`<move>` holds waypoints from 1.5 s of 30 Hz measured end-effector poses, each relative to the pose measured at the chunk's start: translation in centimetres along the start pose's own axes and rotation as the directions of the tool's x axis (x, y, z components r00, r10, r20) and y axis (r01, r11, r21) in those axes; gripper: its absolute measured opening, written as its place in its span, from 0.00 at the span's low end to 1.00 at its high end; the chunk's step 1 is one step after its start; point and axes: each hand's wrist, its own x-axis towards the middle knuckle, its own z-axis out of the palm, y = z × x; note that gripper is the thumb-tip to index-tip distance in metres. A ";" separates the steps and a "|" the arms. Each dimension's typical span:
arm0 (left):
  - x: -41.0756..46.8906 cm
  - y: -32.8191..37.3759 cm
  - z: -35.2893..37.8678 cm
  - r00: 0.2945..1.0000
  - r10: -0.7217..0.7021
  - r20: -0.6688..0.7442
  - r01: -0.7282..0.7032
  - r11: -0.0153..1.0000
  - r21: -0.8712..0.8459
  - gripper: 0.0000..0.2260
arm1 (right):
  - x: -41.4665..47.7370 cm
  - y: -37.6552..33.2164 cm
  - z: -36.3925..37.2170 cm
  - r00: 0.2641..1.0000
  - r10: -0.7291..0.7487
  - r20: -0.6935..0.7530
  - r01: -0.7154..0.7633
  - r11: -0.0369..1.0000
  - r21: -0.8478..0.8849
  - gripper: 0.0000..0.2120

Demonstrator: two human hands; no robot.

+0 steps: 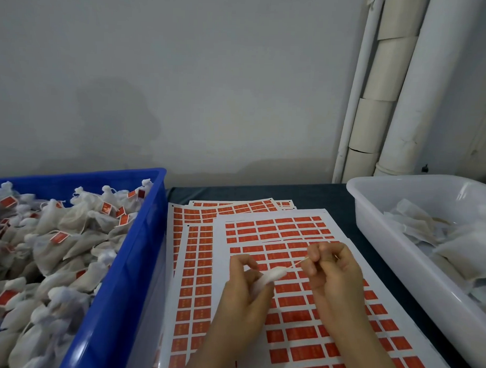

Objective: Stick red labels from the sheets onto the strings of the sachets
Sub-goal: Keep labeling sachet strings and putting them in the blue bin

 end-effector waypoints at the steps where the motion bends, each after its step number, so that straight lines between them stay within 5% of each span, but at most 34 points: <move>1: -0.1 -0.3 0.0 1.000 0.016 -0.018 -0.016 0.999 0.036 0.15 | 0.1 0.0 -0.2 1.000 0.001 0.008 -0.001 1.000 -0.017 0.09; 4: 0.0 -0.5 -0.1 0.985 0.147 -0.090 -0.120 0.958 0.259 0.16 | -0.1 0.5 -0.1 0.997 0.006 0.082 0.015 0.967 -0.255 0.05; 7: 0.4 -1.0 -0.3 0.918 0.335 -0.211 -0.266 0.917 0.297 0.24 | -0.4 1.4 0.4 0.972 -0.040 0.232 0.190 0.717 -0.671 0.03; 11: 0.6 -1.7 -0.5 0.880 0.409 -0.241 -0.321 0.886 0.335 0.19 | -0.8 2.4 0.9 0.953 -0.004 0.302 0.268 0.472 -0.840 0.02; 14: 0.9 -2.3 -0.4 0.871 0.433 -0.231 -0.277 0.822 0.497 0.11 | -0.7 2.3 0.9 0.953 -0.067 0.294 0.289 0.485 -0.825 0.04; 17: 0.7 -2.1 -0.1 0.939 0.208 -0.272 -0.046 0.864 0.502 0.07 | -1.0 2.1 1.1 0.940 -0.125 0.318 0.335 0.525 -0.783 0.06; 20: 0.9 -0.9 -0.2 0.946 -0.142 -0.292 0.195 0.967 0.161 0.08 | -1.2 2.2 1.4 0.914 -0.140 0.382 0.393 0.540 -0.744 0.06; 22: 1.1 0.1 -0.5 0.904 -0.371 -0.214 0.354 0.928 -0.117 0.10 | -1.2 2.4 1.3 0.897 -0.117 0.427 0.420 0.533 -0.735 0.10; 25: 1.5 0.6 -0.9 0.845 -0.519 -0.129 0.456 0.825 -0.333 0.16 | -1.3 2.8 1.1 0.873 -0.004 0.488 0.426 0.493 -0.759 0.08; 28: 1.3 0.3 -1.2 0.867 -0.493 -0.071 0.431 0.814 -0.390 0.24 | -1.3 3.4 1.0 0.850 0.033 0.525 0.436 0.515 -0.738 0.06; 31: 1.0 0.2 -1.1 0.921 -0.388 -0.046 0.354 0.879 -0.320 0.16 | -1.1 3.7 0.8 0.850 0.023 0.527 0.440 0.519 -0.733 0.07; 36: 1.1 -0.6 -0.9 0.910 -0.361 -0.203 0.324 0.926 -0.193 0.07 | -1.0 3.8 0.5 0.863 -0.013 0.505 0.451 0.468 -0.760 0.05; 45: 1.2 -0.8 -0.5 0.936 -0.216 -0.278 0.187 0.974 -0.129 0.03 | -0.9 3.3 0.4 0.878 -0.079 0.473 0.456 0.442 -0.772 0.07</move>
